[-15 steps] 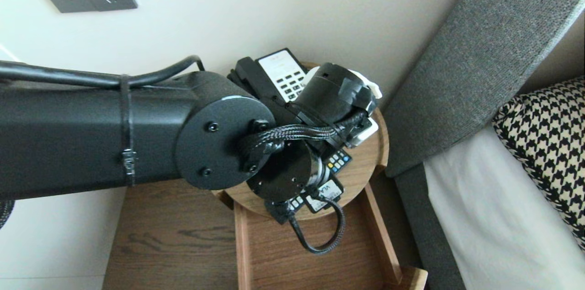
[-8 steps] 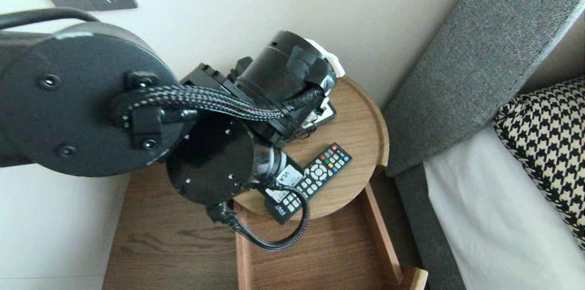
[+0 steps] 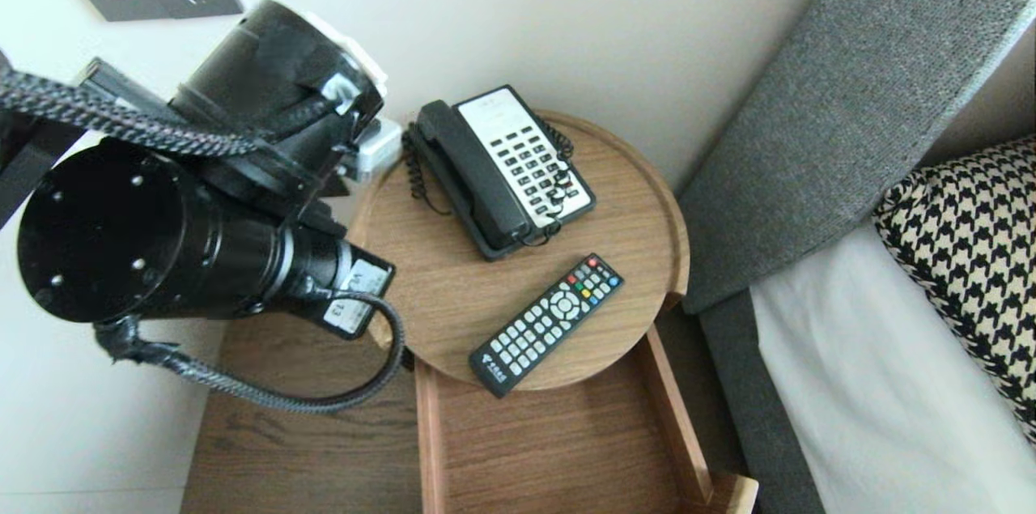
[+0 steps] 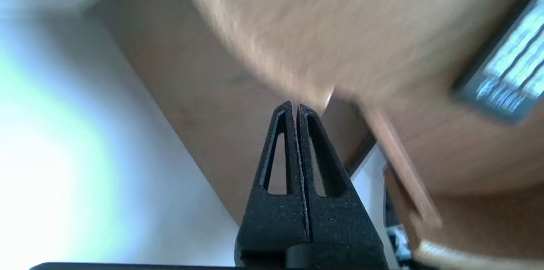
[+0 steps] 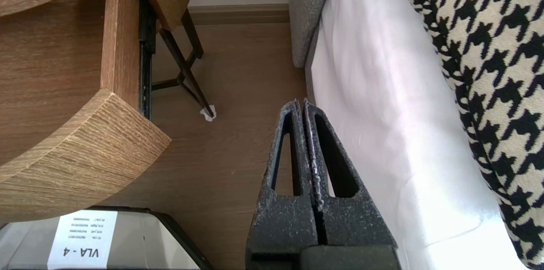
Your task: Close the nightstand drawer
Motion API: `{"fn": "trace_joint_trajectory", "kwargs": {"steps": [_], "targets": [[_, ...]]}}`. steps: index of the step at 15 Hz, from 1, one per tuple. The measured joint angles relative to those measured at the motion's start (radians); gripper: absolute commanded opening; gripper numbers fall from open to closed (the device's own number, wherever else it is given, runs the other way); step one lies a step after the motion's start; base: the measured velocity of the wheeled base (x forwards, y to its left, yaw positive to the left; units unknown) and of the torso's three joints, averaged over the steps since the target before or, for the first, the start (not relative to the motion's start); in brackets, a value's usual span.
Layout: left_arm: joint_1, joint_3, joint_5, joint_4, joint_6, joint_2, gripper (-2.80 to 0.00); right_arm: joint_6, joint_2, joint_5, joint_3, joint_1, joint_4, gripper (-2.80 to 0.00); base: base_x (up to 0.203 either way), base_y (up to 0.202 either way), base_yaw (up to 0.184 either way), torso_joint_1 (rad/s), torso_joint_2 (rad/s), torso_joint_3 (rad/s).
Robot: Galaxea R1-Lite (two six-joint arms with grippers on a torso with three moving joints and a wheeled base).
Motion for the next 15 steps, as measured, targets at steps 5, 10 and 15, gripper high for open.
{"fn": "trace_joint_trajectory", "kwargs": {"steps": [5, 10, 15], "targets": [[0.027, 0.213, -0.018, -0.047, -0.086, -0.163, -2.80, 0.000, 0.000, 0.000, 0.000, 0.000, 0.000, -2.80, 0.000, 0.000, 0.000, 0.000, 0.00, 0.000], [0.052, 0.424, -0.021, -0.095, -0.102, -0.383, -2.80, 0.000, 0.000, 0.000, 0.000, 0.000, 0.000, -2.80, 0.000, 0.000, 0.000, 0.000, 0.00, 0.000], [0.050, 0.597, -0.037, -0.059, -0.053, -0.633, -2.80, 0.000, 0.000, 0.000, 0.000, 0.000, 0.000, -2.80, 0.000, 0.000, 0.000, 0.000, 0.00, 0.000]]}}
